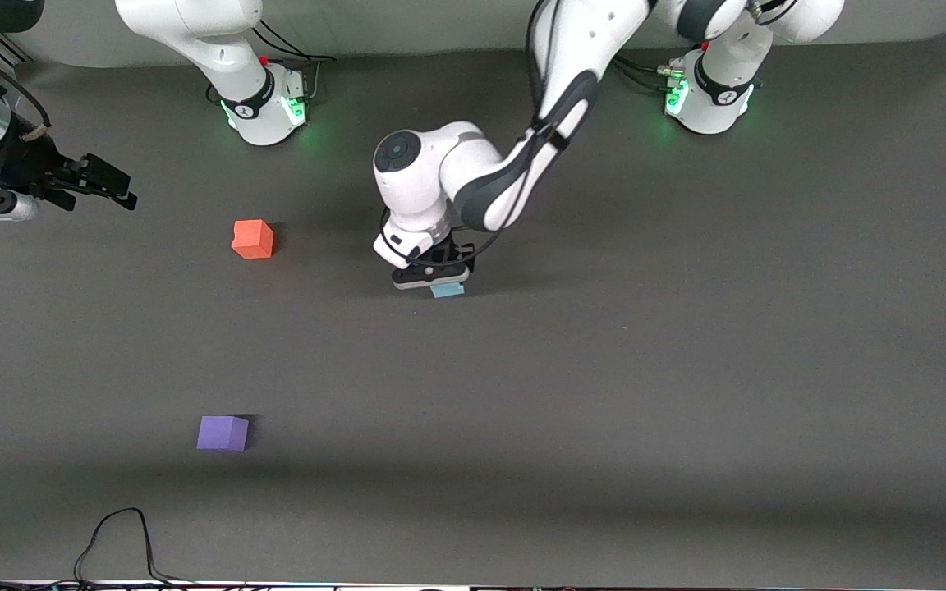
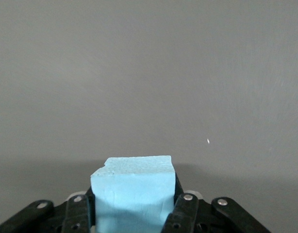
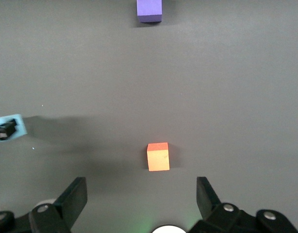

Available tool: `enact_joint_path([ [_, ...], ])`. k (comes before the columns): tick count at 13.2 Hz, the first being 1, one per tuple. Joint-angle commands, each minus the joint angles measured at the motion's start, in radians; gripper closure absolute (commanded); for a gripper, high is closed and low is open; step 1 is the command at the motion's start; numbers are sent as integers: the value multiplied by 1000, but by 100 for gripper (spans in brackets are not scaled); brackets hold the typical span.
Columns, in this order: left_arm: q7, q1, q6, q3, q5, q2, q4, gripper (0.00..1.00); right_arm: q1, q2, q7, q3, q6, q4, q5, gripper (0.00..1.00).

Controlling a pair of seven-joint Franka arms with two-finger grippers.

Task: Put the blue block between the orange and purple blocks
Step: 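Lower the blue cube onto the table and open the left gripper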

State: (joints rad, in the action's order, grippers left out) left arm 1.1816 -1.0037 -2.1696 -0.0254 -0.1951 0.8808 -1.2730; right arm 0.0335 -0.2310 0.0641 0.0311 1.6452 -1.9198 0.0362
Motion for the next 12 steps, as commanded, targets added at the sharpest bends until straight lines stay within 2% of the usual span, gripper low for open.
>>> enact_joint_path([
  [1,30,-22,-33,-21,-24,70,55,59,-7,-18,-15,-4,50,-48,2,0],
  [3,30,-19,-55,-21,-23,73,53,59,-7,-18,-15,-4,51,-48,2,0],
  [4,30,-16,-65,-21,-21,73,53,43,-7,-18,-15,-4,51,-47,2,0],
  [5,21,-13,-72,-22,-23,73,52,5,-7,-18,-13,-5,51,-47,2,0],
  [6,18,-12,-72,-22,-23,70,50,0,-6,-13,-12,-13,51,-39,2,0],
  [8,16,-4,-56,-25,-17,57,52,0,2,-2,-9,-23,56,-33,8,0],
  [10,0,48,-29,-12,-12,-9,49,0,6,5,-9,-30,62,-25,14,0],
  [12,-104,126,66,10,78,-97,55,0,6,28,69,-98,62,2,16,0],
])
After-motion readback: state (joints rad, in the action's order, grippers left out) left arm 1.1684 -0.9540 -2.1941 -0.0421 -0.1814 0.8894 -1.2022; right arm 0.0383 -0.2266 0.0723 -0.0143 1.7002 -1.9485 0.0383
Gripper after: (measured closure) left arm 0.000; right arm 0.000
